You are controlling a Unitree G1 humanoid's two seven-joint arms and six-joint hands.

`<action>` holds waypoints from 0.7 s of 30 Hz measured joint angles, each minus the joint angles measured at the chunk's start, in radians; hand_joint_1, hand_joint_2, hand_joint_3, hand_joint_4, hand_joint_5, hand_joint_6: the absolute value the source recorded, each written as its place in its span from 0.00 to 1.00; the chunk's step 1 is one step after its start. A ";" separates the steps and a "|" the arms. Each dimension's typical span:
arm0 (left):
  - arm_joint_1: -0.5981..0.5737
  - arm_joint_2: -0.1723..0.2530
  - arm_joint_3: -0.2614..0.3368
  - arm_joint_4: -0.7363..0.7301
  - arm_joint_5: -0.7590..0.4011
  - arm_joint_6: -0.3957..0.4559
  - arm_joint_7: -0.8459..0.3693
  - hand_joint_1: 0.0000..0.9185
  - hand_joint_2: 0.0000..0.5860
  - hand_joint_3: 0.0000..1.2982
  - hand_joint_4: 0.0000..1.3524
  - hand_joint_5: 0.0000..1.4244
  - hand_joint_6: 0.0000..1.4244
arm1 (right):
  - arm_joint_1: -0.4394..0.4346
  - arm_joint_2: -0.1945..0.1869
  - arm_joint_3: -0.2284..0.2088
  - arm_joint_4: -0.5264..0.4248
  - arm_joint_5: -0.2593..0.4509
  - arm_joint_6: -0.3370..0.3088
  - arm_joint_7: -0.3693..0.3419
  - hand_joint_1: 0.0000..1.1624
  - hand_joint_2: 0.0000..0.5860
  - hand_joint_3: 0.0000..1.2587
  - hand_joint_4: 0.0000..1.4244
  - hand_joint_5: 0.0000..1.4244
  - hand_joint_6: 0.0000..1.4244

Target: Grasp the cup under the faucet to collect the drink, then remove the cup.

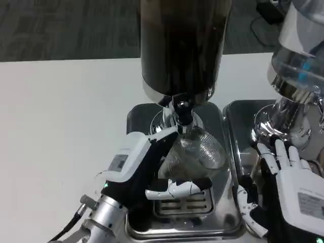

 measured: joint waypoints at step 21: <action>0.016 0.037 -0.027 -0.006 0.028 0.075 0.028 0.31 0.18 0.09 0.12 0.32 0.25 | -0.011 -0.013 -0.002 0.010 0.014 -0.013 0.004 0.35 0.91 0.12 0.00 0.00 0.05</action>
